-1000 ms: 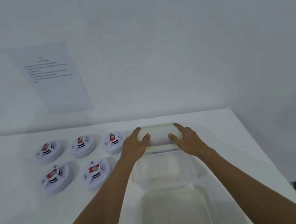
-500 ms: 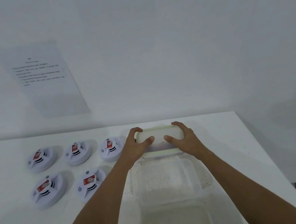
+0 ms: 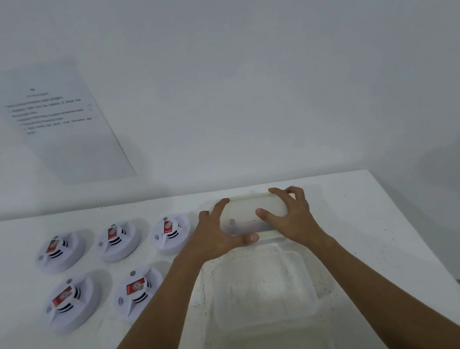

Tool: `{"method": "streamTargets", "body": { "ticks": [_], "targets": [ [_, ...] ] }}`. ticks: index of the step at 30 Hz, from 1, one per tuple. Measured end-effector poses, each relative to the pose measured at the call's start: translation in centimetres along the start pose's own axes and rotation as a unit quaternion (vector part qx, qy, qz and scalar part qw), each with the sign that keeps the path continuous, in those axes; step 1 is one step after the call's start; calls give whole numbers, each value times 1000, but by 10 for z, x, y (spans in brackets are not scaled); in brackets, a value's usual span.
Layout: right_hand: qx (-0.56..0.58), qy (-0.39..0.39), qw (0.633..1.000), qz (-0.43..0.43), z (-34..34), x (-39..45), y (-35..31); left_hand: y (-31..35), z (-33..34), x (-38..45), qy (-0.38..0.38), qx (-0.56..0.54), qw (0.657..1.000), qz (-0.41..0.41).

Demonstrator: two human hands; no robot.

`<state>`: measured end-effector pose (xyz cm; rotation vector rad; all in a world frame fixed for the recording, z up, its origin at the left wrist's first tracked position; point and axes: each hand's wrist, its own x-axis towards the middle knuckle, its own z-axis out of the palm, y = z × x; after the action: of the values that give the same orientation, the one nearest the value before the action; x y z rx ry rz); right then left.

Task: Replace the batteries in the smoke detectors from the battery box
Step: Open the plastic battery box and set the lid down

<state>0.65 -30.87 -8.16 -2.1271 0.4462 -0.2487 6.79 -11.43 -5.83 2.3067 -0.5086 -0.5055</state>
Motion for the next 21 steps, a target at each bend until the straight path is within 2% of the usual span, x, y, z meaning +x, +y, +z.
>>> {"method": "streamTargets", "body": {
  "ticks": [3, 7, 8, 9, 11, 12, 13, 18, 21],
  "targets": [
    [8, 2, 999, -36, -4, 4, -1, 3, -9, 11, 21, 37, 999, 9],
    [11, -8, 999, -31, -18, 9, -5, -4, -23, 31, 89, 105, 989, 53],
    [8, -21, 1000, -21, -22, 11, -3, -5, -24, 32, 91, 71, 992, 57],
    [10, -41, 999, -13, -25, 12, -4, -4, -23, 31, 80, -8, 996, 39],
    [20, -92, 996, -8, -25, 13, -6, 1, -19, 28, 10, -165, 986, 0],
    [18, -104, 994, -7, -20, 15, -5, 4, -17, 27, -12, -194, 981, -6],
    [16, -103, 995, -7, -15, 17, -5, 6, -13, 29, -15, -203, 979, -10],
    [65, -68, 996, 12, 9, 30, -6, 10, 4, 42, 79, -148, 986, 3],
    [82, -68, 994, 12, 10, 34, -4, 8, 6, 48, 83, -154, 984, 23]
  ]
}}
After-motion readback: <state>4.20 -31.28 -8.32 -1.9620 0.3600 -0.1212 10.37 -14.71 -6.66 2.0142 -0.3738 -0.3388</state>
